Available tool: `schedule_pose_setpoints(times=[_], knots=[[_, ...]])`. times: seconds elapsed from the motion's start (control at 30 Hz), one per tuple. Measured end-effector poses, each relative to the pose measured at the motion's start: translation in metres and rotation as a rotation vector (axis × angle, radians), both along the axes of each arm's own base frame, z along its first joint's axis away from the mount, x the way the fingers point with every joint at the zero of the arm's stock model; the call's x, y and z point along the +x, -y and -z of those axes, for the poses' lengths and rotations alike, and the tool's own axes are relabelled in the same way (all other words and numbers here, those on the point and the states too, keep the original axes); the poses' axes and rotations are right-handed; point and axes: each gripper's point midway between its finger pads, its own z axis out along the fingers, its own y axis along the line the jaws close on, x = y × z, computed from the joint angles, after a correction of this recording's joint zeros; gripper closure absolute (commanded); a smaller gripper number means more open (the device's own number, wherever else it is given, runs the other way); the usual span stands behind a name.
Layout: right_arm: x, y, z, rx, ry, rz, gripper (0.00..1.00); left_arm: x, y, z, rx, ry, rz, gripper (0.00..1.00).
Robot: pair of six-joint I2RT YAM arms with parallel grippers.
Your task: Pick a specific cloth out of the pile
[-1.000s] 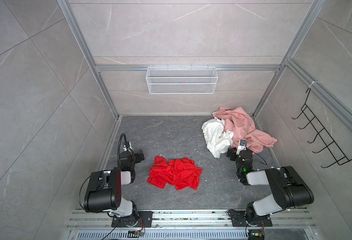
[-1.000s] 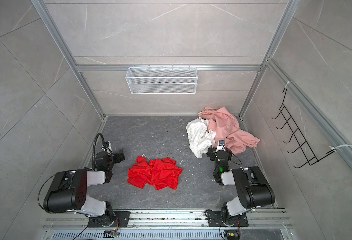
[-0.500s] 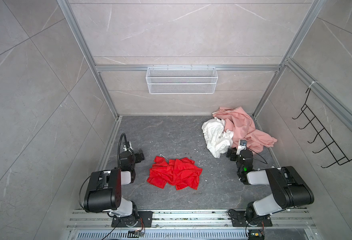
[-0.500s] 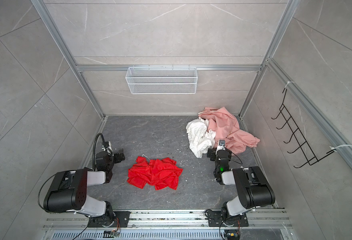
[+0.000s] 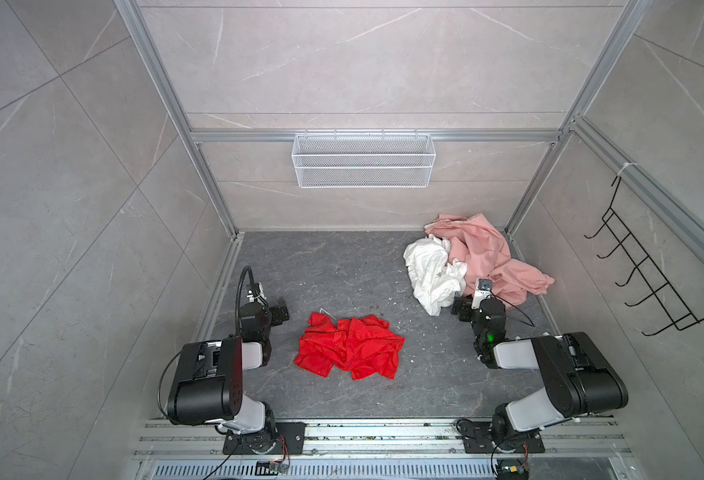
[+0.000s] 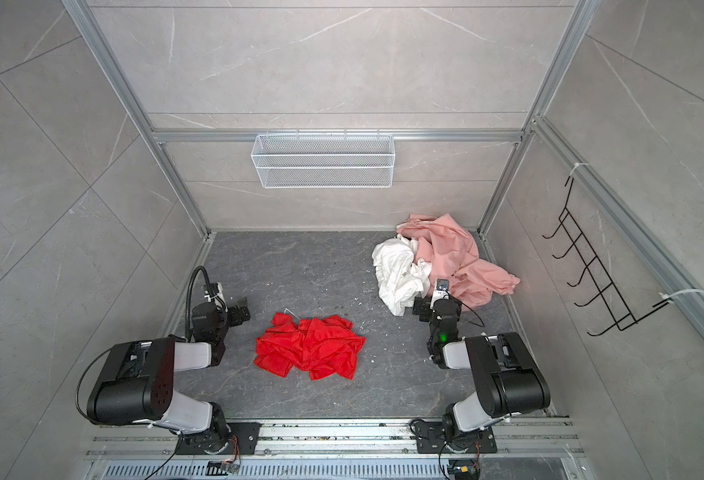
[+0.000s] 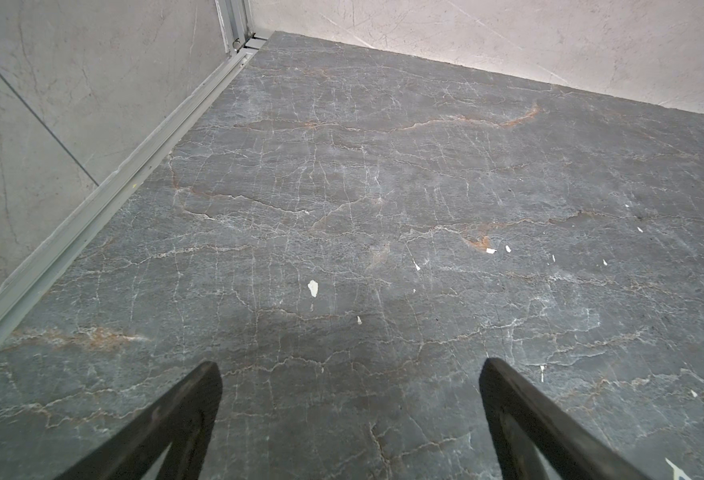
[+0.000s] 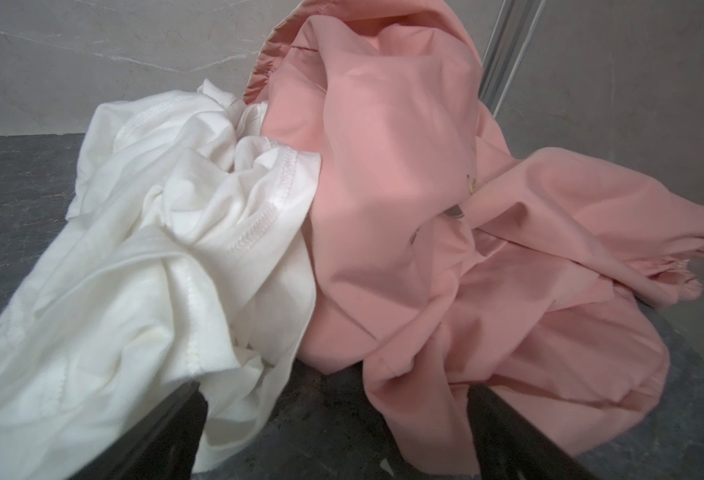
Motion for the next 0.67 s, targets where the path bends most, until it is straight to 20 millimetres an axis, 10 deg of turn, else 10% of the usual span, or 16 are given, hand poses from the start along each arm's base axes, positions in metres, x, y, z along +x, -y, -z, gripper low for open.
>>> schedule_pose_setpoints(times=[0.67], knots=[[0.001, -0.003, 0.0006, 0.007, -0.005, -0.024, 0.0, 0.0003, 0.0025, -0.0001, 0.011, -0.001, 0.01, 0.0]])
